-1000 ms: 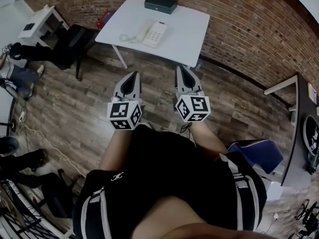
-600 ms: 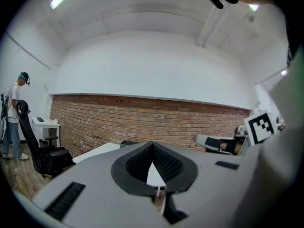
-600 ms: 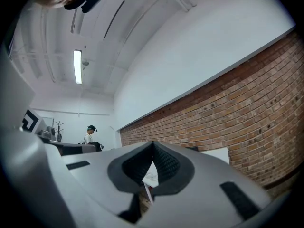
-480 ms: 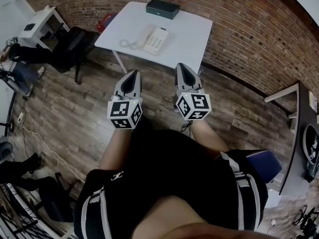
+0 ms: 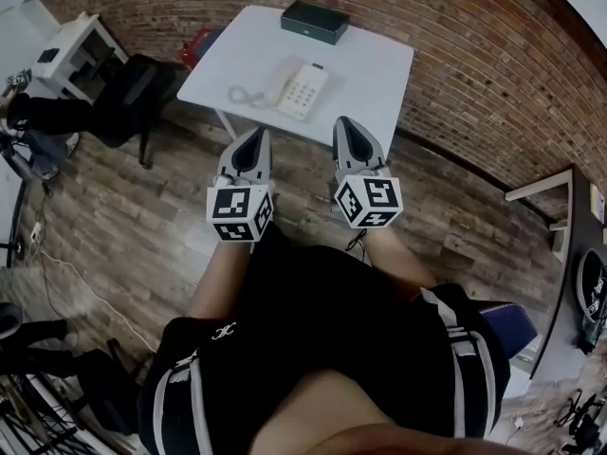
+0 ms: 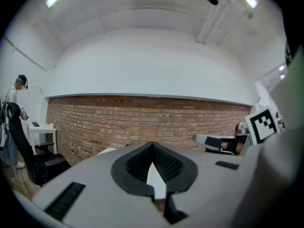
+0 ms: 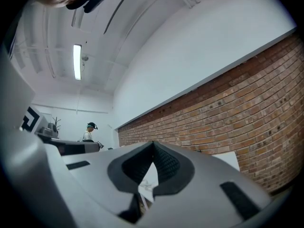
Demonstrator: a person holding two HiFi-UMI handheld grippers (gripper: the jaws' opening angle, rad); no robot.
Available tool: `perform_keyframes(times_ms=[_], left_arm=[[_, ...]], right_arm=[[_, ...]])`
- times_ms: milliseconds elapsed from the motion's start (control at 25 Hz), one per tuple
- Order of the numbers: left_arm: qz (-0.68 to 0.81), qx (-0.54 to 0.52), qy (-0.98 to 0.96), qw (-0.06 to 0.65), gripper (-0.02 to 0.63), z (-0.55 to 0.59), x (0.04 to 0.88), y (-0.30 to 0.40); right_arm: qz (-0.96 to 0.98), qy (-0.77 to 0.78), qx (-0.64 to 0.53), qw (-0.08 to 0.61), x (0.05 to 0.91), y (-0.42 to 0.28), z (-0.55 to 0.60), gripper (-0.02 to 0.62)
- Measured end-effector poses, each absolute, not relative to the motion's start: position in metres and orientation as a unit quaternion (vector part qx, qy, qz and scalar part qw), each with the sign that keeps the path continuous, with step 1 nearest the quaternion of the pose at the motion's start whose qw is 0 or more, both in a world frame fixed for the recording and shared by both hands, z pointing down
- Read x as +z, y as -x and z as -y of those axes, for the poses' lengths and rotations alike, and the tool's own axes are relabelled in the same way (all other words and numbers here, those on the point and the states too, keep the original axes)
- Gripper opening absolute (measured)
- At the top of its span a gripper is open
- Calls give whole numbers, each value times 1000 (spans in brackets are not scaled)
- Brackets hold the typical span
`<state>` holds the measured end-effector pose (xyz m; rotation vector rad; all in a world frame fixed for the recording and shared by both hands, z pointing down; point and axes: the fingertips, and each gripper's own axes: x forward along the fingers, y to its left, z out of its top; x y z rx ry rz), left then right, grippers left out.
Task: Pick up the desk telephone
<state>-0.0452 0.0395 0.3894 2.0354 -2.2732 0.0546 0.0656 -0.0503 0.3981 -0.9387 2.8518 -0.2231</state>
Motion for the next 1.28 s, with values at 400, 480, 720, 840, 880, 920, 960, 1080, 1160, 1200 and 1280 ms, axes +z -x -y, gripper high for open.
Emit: perform_keyframes(times_ms=[400, 480, 720, 840, 880, 920, 960, 1080, 1160, 1200, 1280], left_arm=[[722, 15, -690, 45, 2, 37, 375, 115], [720, 16, -692, 48, 2, 52, 374, 131], [710, 26, -699, 79, 2, 94, 387, 183], [701, 31, -706, 94, 2, 113, 395, 205], [698, 31, -709, 98, 2, 120, 397, 212], [693, 32, -713, 104, 2, 127, 399, 219], [686, 32, -718, 111, 2, 134, 402, 225], [667, 33, -733, 128, 2, 155, 409, 242], [656, 35, -742, 133, 2, 168, 413, 252], [649, 37, -747, 136, 2, 174, 416, 256], [634, 44, -759, 144, 2, 186, 423, 260]], right_arm=[[-938, 327, -99, 62, 398, 6, 123, -1], [-936, 331, -102, 57, 399, 22, 137, -2], [-929, 350, -114, 39, 403, 66, 176, -1], [-924, 362, -119, 30, 407, 84, 194, -1], [-922, 366, -122, 27, 409, 90, 200, -2], [-920, 371, -126, 24, 411, 96, 205, -1], [-917, 376, -131, 22, 414, 100, 211, -2], [-908, 395, -139, 15, 419, 114, 227, -1], [-903, 407, -138, 8, 423, 122, 238, -1], [-901, 412, -138, 3, 426, 125, 244, -1], [-895, 424, -139, -8, 434, 127, 253, -1]])
